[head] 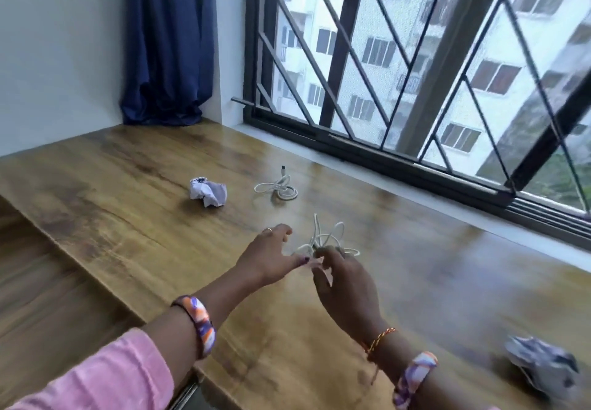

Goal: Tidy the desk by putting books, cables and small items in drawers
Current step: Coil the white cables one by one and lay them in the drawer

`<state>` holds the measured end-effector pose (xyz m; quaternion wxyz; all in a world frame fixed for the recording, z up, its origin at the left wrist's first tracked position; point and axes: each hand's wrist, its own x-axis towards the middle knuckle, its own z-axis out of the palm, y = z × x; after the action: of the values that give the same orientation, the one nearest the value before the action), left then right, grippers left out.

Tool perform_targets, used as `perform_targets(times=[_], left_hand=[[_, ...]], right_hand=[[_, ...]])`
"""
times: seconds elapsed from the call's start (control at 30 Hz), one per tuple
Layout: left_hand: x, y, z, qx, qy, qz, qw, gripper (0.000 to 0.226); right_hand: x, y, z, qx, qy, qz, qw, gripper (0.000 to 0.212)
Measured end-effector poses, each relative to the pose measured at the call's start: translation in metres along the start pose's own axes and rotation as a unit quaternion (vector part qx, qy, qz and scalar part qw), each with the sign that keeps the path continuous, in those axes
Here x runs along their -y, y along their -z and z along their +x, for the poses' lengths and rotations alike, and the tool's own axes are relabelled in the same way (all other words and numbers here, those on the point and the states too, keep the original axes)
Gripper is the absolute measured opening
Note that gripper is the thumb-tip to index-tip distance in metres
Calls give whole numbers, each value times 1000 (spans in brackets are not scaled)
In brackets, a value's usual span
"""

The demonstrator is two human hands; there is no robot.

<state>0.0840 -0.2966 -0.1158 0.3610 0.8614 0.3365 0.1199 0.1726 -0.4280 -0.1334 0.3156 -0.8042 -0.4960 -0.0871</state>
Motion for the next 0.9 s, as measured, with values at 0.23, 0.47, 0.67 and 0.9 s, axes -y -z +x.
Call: perform_targets(times=[0.23, 0.47, 0.67, 0.9], left_hand=[[-15, 27, 27, 152, -113, -169, 967, 15], [-11, 105, 56, 37, -145, -315, 937, 20], [-10, 145, 67, 68, -248, -243, 935, 6], [-35, 143, 84, 138, -309, -78, 938, 64]], right_hand=[[-36, -8, 48, 122, -121, -115, 978, 60], [-41, 37, 103, -13, -175, 149, 973, 24], [-49, 108, 149, -141, -253, 328, 899, 24], [-24, 155, 198, -164, -199, 359, 897, 19]])
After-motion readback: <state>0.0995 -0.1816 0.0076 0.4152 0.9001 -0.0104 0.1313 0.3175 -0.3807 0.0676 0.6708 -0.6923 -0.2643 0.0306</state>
